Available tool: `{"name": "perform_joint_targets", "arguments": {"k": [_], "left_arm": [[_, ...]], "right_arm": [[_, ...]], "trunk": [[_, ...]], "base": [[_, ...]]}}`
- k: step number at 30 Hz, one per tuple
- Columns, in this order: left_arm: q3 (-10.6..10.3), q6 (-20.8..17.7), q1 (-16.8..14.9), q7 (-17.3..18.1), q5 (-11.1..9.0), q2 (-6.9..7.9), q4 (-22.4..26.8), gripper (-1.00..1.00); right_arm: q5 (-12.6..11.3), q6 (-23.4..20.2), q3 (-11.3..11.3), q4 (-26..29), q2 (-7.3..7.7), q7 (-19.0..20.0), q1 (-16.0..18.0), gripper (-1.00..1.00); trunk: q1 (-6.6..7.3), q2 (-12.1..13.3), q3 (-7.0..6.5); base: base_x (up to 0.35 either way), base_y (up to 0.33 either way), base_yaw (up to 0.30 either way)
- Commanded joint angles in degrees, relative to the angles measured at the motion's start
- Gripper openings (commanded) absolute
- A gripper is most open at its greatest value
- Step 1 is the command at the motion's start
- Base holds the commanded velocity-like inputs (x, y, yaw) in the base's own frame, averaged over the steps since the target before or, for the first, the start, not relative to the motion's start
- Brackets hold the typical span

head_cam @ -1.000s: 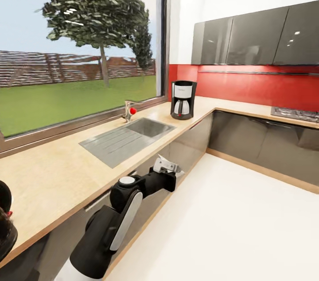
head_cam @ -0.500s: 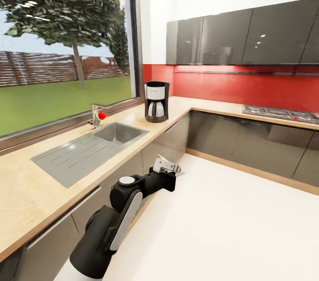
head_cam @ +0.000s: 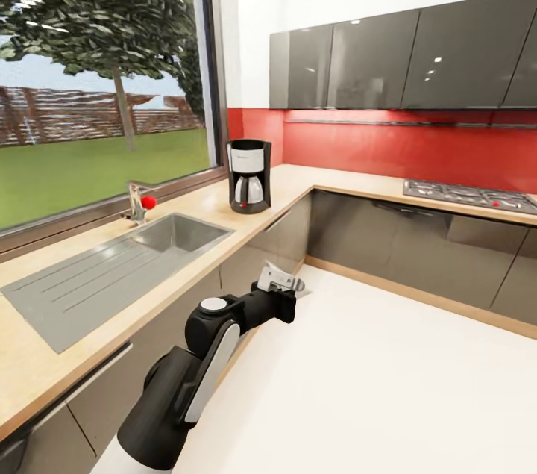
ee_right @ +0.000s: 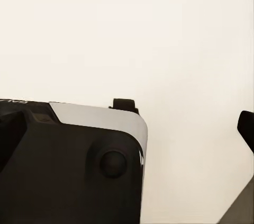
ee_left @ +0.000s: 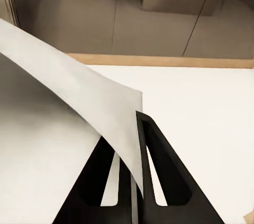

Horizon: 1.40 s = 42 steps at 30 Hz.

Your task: Set up a coffee station on the kitchen countertop: keep the coffee maker on the countertop, move the bottle of coffee from the kitchen shelf to the counter next to the coffee maker, place a paper coffee filter on top of the coffee maker, put the saucer next to the coffee maker with the coffee cup on the saucer, and place the electric kettle next to the coffee maker.

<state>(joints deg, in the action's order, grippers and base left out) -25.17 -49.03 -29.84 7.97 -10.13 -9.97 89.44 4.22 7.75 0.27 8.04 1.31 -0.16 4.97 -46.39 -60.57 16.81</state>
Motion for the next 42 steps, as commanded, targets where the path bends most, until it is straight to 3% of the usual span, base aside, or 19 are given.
{"name": "perform_joint_targets", "arguments": {"k": [1,26,42], "left_arm": [[0.03,-0.29,-0.05,0.03,-0.07,-0.02,0.04,-1.00],[0.18,-0.34,-0.05,0.03,-0.05,-0.02,-0.10,-1.00],[0.22,-0.32,-0.05,0.03,-0.03,-0.02,-0.14,-1.00]], "right_arm": [[0.44,0.16,-0.01,-0.04,0.01,-0.02,0.04,1.00],[0.44,0.16,0.03,-0.04,0.01,0.06,0.04,1.00],[0.44,0.07,0.08,-0.04,-0.07,0.07,0.04,1.00]], "trunk": [[-0.04,-0.04,0.07],[-0.04,-0.04,0.07],[-0.04,-0.04,0.07]], "base": [[0.311,-0.120,0.000],[0.312,-0.118,0.000],[0.313,-0.113,-0.168]]}}
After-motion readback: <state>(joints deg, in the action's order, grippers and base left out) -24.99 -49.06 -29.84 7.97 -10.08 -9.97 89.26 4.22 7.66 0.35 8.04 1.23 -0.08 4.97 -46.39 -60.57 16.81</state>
